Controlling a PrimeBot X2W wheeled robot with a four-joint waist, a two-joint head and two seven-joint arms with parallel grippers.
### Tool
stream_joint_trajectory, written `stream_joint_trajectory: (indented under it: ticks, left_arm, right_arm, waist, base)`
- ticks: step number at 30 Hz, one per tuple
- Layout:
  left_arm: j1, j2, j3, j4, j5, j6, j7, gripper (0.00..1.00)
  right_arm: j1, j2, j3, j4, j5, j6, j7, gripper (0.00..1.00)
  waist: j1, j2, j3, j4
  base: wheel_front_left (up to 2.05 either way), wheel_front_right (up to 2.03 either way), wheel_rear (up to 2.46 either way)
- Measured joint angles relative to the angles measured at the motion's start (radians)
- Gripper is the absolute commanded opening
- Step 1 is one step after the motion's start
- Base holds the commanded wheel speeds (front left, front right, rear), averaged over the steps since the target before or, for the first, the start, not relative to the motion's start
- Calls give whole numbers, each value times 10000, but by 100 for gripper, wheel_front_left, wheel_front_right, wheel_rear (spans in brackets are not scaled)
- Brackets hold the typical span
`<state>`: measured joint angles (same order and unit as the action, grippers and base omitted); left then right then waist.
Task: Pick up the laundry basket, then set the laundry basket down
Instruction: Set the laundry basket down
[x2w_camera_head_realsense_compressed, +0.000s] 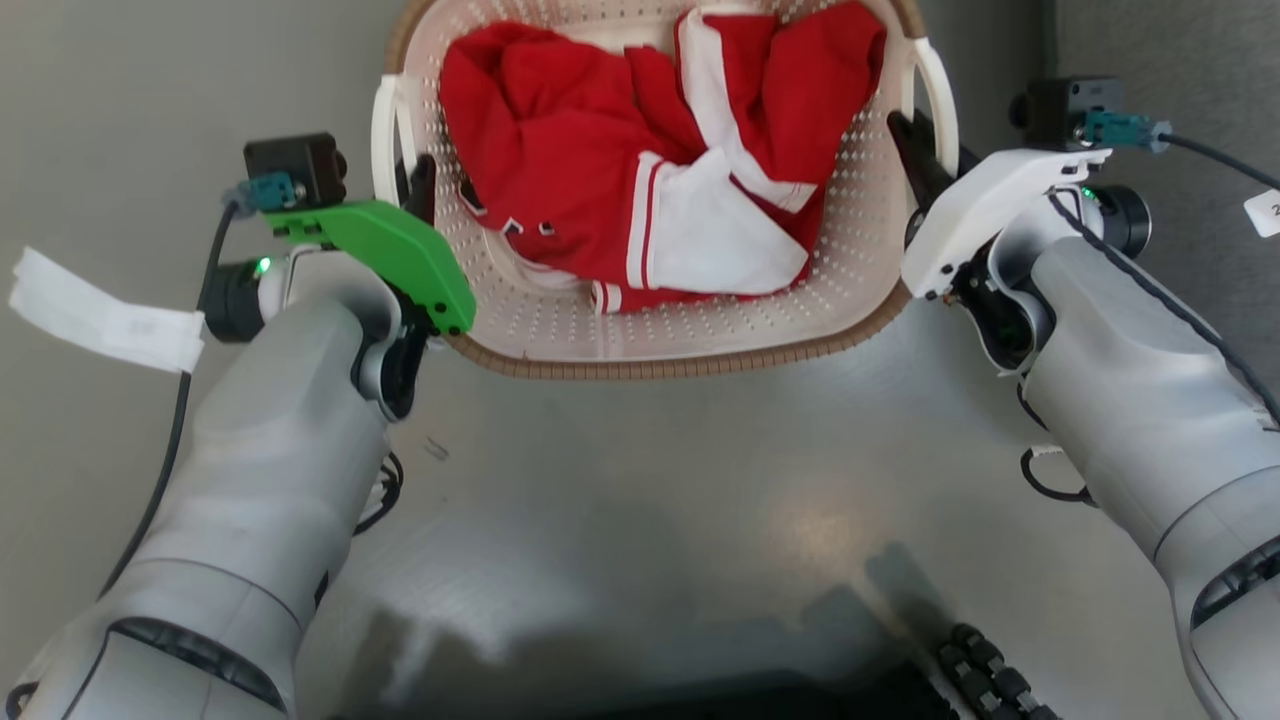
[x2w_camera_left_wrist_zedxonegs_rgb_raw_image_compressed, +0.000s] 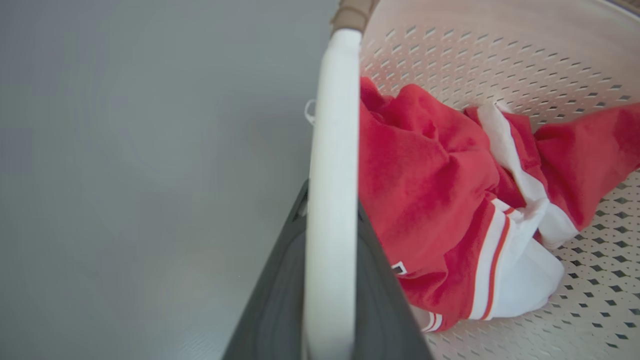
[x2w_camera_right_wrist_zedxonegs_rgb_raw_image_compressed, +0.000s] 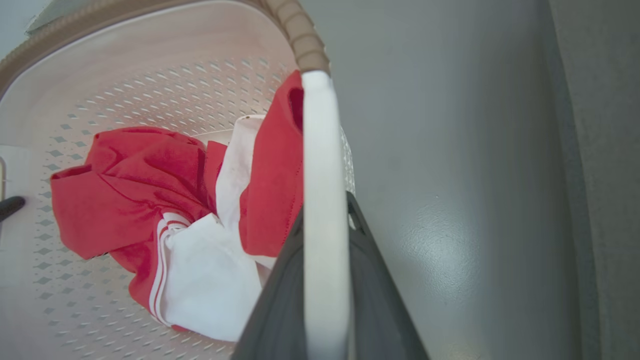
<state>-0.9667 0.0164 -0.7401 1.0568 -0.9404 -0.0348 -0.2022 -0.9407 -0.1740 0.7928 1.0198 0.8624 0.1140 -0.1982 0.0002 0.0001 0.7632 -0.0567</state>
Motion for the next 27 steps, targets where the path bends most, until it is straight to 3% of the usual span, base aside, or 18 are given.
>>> stream_joint_trajectory:
  ticks: [27]
  left_arm:
    - [-1188, 4, -117, 36, 301, -90, -380, 0]
  right_arm:
    - [-802, -100, -456, -21, -12, 8, -491, 0]
  waist:
    - [0, 0, 2069, -52]
  base:
    - [0, 0, 0]
